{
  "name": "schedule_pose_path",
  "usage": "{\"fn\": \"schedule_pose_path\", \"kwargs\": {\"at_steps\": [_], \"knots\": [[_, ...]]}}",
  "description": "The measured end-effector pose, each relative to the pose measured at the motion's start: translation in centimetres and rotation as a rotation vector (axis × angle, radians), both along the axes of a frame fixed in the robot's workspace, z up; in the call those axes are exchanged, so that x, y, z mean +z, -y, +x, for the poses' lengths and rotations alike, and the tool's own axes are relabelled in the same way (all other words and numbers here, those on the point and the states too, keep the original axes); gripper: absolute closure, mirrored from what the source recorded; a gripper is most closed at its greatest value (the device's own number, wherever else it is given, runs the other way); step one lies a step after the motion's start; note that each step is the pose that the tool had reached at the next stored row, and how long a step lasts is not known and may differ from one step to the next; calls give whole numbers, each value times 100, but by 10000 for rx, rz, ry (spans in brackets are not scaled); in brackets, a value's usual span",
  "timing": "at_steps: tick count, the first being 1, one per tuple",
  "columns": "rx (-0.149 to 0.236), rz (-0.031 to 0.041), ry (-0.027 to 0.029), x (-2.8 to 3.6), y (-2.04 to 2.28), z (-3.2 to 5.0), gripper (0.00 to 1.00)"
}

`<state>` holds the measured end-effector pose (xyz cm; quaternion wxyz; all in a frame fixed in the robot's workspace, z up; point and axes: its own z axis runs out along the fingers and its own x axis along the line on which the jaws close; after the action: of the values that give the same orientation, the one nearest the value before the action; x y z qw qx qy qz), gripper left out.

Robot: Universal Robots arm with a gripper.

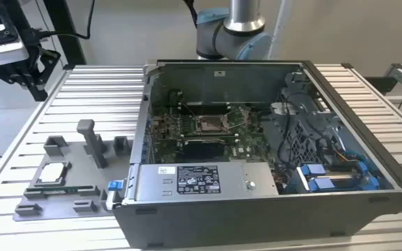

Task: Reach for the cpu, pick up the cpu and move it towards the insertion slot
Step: 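Reach for the cpu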

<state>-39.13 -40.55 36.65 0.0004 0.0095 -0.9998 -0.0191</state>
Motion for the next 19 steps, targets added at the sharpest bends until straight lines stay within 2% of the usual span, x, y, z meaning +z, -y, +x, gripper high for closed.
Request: {"fn": "schedule_pose_path", "kwargs": {"at_steps": [14, 16, 19], "knots": [[0, 2, -1, 1, 2, -11, 100], [0, 10, 2, 0, 20, -44, 100], [0, 21, 8, -2, 77, -101, 100]]}}
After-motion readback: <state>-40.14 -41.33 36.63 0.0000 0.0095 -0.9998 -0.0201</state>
